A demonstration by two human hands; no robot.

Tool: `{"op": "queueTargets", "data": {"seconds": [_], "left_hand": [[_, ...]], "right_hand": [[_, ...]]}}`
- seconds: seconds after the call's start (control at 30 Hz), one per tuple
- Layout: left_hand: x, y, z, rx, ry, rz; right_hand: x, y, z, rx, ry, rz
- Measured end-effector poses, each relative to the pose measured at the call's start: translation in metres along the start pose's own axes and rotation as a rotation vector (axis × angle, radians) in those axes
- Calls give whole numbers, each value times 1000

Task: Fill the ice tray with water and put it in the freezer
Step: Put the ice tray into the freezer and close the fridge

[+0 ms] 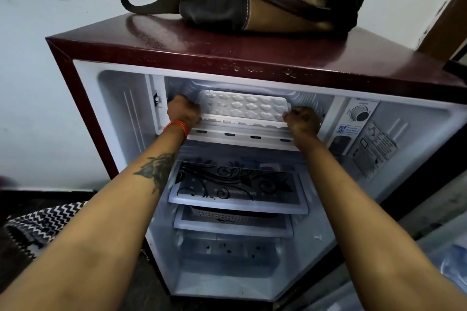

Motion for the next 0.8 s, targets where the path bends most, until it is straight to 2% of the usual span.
{"op": "queueTargets", "data": {"seconds": [0.2, 0.3, 0.5, 0.67, 0.8], "left_hand": [[-27, -38, -3, -44, 86, 12], [-29, -48, -2, -59, 162, 24], [-26, -70, 7, -104, 177, 142], [-27, -107, 8, -110, 91, 210], [-28, -140, 8, -41, 49, 208]], "right_hand": [[0, 1, 1, 56, -137, 28], [0, -1, -1, 88, -157, -19], [-3, -12, -4, 147, -150, -74], [9, -50, -15, 67, -185, -179], [10, -84, -17, 33, -159, -238]]}}
Point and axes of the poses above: each hand's wrist, its own y-axis towards the middle knuckle, its own z-axis out of the palm, x = y × z, the point moved 2 cm from there along y, towards the middle knuckle, and after that the axes turned 10 degrees about x, right-handed, at the moved point
